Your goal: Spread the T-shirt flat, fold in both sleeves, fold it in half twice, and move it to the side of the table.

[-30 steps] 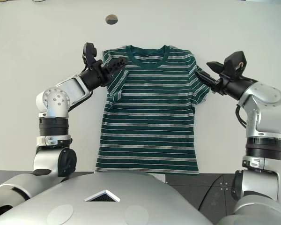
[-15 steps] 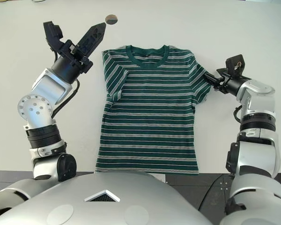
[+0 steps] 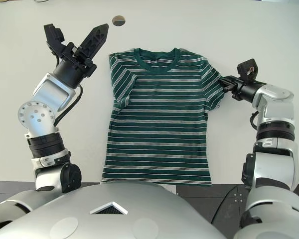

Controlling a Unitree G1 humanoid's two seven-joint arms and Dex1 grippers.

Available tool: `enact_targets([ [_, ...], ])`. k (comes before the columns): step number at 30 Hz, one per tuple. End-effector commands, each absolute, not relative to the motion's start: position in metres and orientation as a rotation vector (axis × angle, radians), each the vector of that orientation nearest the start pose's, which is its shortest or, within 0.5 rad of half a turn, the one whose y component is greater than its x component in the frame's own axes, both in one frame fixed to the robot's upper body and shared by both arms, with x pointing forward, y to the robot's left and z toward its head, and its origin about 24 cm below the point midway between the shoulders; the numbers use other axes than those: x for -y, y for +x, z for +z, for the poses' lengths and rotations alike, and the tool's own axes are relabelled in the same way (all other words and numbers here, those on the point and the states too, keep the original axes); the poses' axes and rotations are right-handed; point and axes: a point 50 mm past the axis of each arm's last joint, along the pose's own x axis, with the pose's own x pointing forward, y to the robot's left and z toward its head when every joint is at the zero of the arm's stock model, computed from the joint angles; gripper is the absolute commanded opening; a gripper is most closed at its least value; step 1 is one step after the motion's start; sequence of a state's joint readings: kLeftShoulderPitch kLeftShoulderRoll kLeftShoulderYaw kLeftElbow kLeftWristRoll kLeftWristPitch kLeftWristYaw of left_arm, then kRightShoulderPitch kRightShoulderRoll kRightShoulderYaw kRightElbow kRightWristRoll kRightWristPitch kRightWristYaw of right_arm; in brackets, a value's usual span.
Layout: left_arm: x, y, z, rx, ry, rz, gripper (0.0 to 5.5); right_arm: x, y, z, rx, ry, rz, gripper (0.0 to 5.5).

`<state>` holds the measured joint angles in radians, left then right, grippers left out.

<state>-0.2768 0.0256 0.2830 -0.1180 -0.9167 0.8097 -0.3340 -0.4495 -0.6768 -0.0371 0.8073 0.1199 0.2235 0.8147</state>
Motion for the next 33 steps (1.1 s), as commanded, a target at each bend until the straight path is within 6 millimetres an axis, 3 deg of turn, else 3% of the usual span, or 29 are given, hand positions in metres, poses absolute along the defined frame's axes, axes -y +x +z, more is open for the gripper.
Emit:
enact_targets([
  [1, -0.137, 0.285, 0.108, -0.157, -0.879, -0.631, 2.53, 0.321, 0.286, 0.034, -0.667, -0.183, 0.382, 0.11],
  [7, -0.137, 0.285, 0.105, -0.159, -0.885, -0.622, 2.53, 0.319, 0.29, 0.043, -0.639, -0.166, 0.392, 0.11],
  [17, -0.134, 0.284, 0.108, -0.167, -0.893, -0.627, 2.53, 0.289, 0.291, 0.088, -0.546, -0.165, 0.516, 0.11],
  [25, -0.132, 0.281, 0.11, -0.169, -0.889, -0.637, 2.53, 0.238, 0.273, 0.09, -0.563, -0.076, 0.655, 0.11],
  [29, -0.133, 0.279, 0.11, -0.169, -0.896, -0.636, 2.53, 0.206, 0.276, 0.095, -0.542, -0.025, 0.7, 0.11],
  [33, -0.133, 0.276, 0.112, -0.161, -0.904, -0.645, 2.53, 0.195, 0.282, 0.091, -0.54, 0.015, 0.67, 0.11],
])
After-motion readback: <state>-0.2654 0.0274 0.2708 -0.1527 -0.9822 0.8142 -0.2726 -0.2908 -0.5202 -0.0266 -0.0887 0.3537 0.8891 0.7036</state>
